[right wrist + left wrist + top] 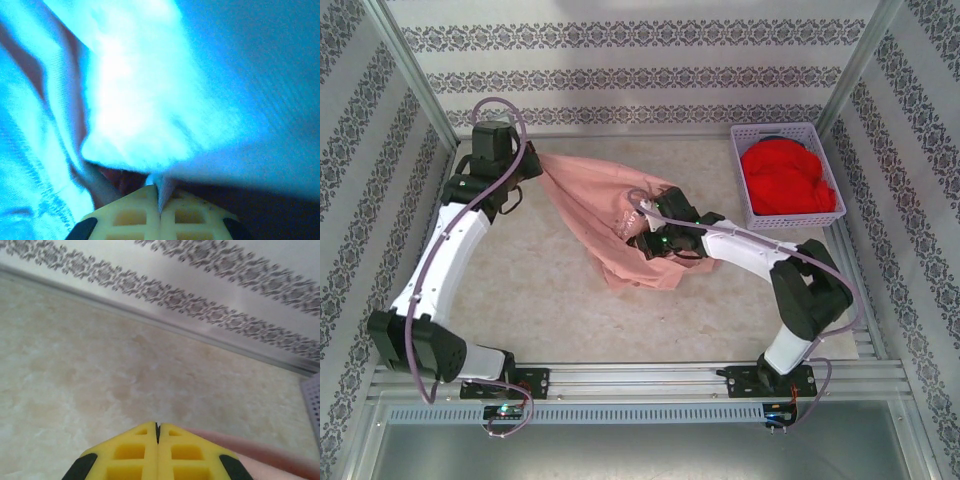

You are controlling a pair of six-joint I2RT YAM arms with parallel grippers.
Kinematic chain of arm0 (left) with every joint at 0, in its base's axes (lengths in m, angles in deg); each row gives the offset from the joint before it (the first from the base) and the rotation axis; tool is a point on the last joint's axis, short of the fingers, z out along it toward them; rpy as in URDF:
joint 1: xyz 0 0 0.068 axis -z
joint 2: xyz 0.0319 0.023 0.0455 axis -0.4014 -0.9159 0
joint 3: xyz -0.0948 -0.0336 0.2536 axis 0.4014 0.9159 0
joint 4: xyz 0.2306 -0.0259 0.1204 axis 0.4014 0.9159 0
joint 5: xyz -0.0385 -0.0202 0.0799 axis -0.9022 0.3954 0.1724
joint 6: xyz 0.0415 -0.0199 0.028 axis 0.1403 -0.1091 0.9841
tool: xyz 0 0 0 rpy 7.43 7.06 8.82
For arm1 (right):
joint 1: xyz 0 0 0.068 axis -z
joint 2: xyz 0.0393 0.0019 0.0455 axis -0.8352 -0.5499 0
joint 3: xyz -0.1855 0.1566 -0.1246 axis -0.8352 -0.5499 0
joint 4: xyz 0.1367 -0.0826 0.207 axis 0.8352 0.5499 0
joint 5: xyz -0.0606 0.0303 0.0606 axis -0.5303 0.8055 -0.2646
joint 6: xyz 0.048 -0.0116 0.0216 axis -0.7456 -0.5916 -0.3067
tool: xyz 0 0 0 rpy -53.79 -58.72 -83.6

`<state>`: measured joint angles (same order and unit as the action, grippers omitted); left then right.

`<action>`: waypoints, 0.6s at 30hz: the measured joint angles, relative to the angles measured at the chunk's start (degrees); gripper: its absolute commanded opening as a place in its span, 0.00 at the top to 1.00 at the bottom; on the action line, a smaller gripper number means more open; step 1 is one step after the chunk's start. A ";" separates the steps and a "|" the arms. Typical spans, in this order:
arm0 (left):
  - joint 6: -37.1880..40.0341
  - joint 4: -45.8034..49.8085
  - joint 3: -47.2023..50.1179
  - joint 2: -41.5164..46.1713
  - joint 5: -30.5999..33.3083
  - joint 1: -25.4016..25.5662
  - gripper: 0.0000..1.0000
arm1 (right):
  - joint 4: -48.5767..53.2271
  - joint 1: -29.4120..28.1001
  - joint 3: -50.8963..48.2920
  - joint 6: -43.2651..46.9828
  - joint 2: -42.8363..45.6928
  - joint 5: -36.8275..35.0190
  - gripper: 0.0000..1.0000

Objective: Fold the inside-out t-shirt

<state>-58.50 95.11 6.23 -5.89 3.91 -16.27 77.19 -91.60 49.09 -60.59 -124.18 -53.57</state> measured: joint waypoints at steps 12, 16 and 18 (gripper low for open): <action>-0.39 -5.57 5.05 -4.37 0.28 -1.51 1.00 | -5.64 0.74 7.82 1.07 0.72 2.62 1.00; -0.76 -6.10 9.27 -4.39 -0.09 -1.51 1.00 | -7.13 2.80 12.00 -0.42 0.74 5.07 1.00; -0.85 -6.49 10.75 -4.39 0.17 -1.53 1.00 | -7.56 4.04 13.44 -0.85 0.90 7.28 1.00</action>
<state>-59.36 88.62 16.98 -10.28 4.08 -17.80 69.63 -87.56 62.53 -61.44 -123.28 -46.29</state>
